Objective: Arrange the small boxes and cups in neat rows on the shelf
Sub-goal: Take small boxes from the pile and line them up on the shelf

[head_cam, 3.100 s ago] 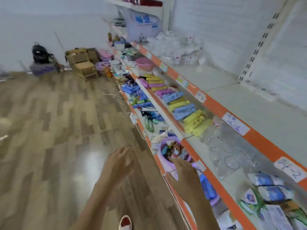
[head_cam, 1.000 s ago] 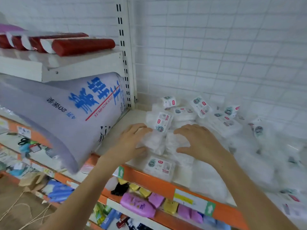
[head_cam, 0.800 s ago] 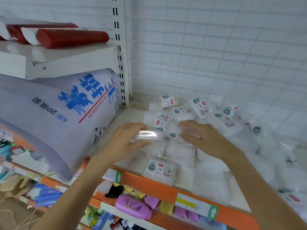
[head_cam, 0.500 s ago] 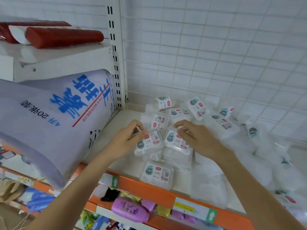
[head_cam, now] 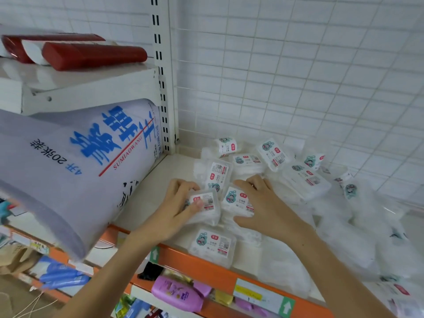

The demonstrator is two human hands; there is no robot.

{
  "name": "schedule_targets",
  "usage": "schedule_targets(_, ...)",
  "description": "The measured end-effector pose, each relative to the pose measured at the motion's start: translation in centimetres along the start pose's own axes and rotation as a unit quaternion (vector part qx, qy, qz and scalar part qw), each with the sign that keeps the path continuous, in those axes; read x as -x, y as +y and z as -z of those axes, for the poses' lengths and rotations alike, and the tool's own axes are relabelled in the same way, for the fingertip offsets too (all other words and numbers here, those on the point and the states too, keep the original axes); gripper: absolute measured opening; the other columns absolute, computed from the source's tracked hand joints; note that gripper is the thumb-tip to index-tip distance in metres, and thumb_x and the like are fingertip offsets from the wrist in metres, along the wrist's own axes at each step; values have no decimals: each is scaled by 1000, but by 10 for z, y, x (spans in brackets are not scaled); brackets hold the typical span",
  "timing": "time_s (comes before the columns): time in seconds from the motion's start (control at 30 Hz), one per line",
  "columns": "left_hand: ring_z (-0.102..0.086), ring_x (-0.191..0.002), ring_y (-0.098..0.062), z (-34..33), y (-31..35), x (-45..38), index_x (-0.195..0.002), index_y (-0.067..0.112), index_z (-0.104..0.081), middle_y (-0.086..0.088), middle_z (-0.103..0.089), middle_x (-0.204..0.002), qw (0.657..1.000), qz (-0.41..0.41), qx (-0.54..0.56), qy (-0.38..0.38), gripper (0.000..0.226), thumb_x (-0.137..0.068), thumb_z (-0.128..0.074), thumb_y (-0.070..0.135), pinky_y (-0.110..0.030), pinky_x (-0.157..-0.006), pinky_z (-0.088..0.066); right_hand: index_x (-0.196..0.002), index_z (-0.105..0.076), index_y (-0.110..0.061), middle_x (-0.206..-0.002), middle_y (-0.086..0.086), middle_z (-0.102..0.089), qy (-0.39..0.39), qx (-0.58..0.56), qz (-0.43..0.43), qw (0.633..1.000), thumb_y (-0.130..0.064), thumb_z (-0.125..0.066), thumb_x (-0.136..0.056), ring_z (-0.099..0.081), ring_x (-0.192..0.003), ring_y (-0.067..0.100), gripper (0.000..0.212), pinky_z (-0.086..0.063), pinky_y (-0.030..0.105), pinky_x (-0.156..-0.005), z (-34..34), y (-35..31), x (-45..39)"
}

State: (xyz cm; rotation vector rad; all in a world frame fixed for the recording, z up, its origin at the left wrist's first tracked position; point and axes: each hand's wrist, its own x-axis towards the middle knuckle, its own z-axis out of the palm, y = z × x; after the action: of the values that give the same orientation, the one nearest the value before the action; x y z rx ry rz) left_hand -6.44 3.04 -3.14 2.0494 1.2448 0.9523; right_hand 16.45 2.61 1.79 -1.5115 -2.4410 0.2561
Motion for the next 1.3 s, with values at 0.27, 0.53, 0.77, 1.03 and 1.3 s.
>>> schedule_targets(0.27,-44,-101,-4,9,-5,3,-115,31,-33,12,-31,-110,995,-29,-83,-40,70,-54,-60,50,-12,-80,-44,-135,-32,-19,-126,-3,-30,63,12,-21,998,-34,-71,-75,-25,-118,12,72,-34,19,-94,-3,-8,4)
schedule_targets(0.53,-29,-99,8,36,27,-13,-125,12,-48,8,-37,-118,967,-178,-172,55,72,-63,-83,17,5,-91,-16,-136,-36,-34,-121,-6,-27,170,-7,-72,983,-27,-70,-76,-21,-109,7,69,-32,20,-93,20,-16,32)
schedule_targets(0.77,-26,-113,-1,-13,57,-38,-127,15,-48,7,-38,-122,965,-247,-84,-21,72,-64,-82,19,-21,-98,-24,-127,-49,-17,-121,-2,-39,256,37,-196,946,-21,-80,-67,-32,-107,11,67,-30,20,-90,37,2,118)
schedule_targets(1.03,-34,-108,-7,-124,143,-30,-125,17,-47,10,-40,-116,918,-364,-8,-155,70,-64,-60,48,-11,-91,-24,-125,-53,-18,-111,-7,-31,319,47,-342,883,-14,-80,-61,-41,-105,19,69,-44,31,-89,38,19,266)
schedule_targets(1.3,-41,-106,-21,-261,248,35,-121,16,-47,-12,-55,-113,883,-394,45,-252,68,-60,-64,40,-26,-89,-35,-131,-43,-25,-119,-9,-32,338,28,-489,804,-21,-78,-69,-38,-110,10,71,-46,23,-89,36,19,440)
